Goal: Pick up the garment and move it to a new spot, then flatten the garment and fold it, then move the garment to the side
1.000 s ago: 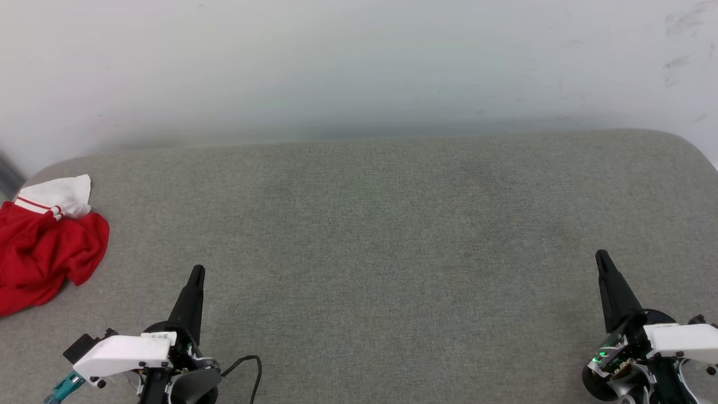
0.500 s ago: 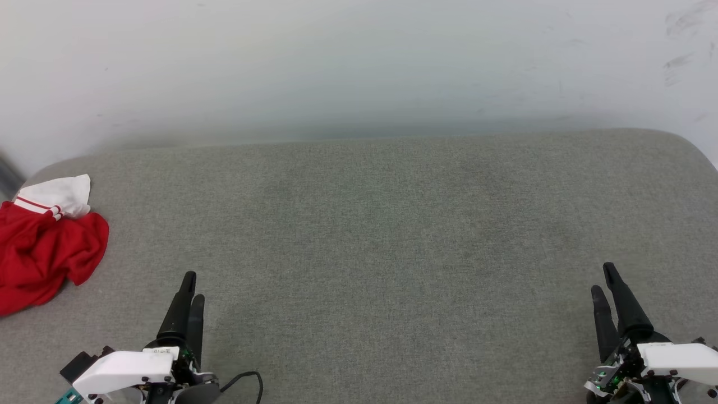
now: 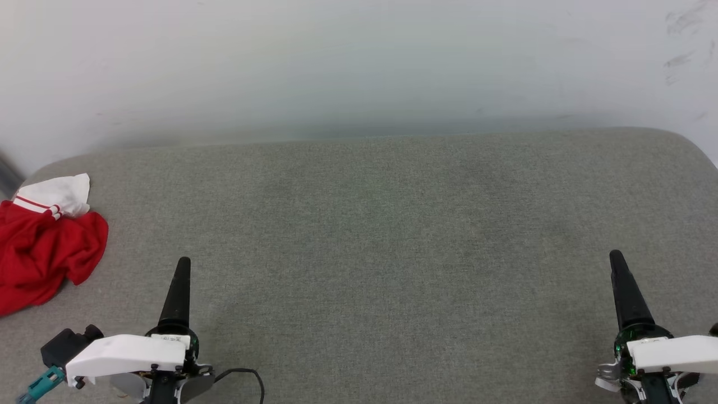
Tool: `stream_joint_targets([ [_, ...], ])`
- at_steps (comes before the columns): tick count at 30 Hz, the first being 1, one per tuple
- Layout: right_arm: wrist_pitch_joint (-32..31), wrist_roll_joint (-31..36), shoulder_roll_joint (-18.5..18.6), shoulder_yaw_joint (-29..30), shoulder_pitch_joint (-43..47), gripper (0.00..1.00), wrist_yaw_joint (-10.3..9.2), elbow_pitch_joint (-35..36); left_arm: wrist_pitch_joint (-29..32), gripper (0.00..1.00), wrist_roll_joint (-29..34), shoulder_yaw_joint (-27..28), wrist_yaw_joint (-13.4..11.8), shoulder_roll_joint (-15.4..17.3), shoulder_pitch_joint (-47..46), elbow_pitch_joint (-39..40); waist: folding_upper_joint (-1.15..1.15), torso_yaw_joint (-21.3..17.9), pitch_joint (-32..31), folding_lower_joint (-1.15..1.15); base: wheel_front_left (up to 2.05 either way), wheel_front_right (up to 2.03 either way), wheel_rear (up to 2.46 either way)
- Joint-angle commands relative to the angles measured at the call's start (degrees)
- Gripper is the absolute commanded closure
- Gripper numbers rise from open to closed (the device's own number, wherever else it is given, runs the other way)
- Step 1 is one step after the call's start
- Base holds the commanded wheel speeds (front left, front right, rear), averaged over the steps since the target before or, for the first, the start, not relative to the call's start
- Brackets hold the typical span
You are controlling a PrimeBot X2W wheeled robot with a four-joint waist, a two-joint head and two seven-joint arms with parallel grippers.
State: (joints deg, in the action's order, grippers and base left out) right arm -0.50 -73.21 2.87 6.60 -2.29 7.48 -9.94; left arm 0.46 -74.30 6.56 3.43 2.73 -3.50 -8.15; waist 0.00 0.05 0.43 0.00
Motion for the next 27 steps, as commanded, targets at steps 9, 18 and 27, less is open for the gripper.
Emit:
stream_joint_targets([
  [9, 2.6, 17.24, 0.08, -2.18, 0.58, 0.0, 0.01, 5.07, -2.54, 0.0, 14.34, -2.48, -3.81, 0.14, 1.38, 4.3, 0.0, -0.01, 0.03, 0.0, 0.0, 0.0, 0.0],
  [18, 4.41, 27.66, 0.07, -3.58, 2.01, 0.0, 0.01, 5.79, -4.4, 0.0, 24.88, -4.44, -6.12, 0.16, 2.76, 5.64, 0.0, 0.15, -0.04, 0.0, 0.0, 0.0, 0.0],
  [27, 6.13, 35.26, 0.07, -4.36, 3.14, 0.0, 0.01, 6.25, -6.06, 0.0, 32.86, -6.01, -7.27, 0.16, 3.85, 6.82, 0.0, 0.29, 0.03, 0.0, 0.0, 0.0, 0.0],
])
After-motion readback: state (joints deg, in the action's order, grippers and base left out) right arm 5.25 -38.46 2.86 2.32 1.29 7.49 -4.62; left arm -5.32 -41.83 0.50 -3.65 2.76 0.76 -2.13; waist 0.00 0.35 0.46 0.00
